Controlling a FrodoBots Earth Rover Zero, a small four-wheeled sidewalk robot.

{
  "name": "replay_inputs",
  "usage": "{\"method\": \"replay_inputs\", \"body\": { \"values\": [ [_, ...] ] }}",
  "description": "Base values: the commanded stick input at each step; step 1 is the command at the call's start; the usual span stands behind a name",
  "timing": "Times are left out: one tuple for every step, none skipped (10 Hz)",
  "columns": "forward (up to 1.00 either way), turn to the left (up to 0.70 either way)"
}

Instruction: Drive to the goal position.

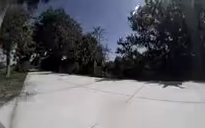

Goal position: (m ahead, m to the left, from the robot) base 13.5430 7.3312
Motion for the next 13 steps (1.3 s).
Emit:
{"method": "replay_inputs", "body": {
  "values": [
    [0.70, 0.00],
    [0.70, 0.00],
    [0.70, 0.00],
    [0.70, 0.00],
    [0.70, 0.00],
    [0.70, 0.00],
    [0.70, 0.00],
    [0.70, 0.00],
    [0.70, 0.00],
    [0.70, 0.15],
    [0.70, 0.35],
    [0.70, 0.35],
    [0.70, 0.35]
  ]
}}
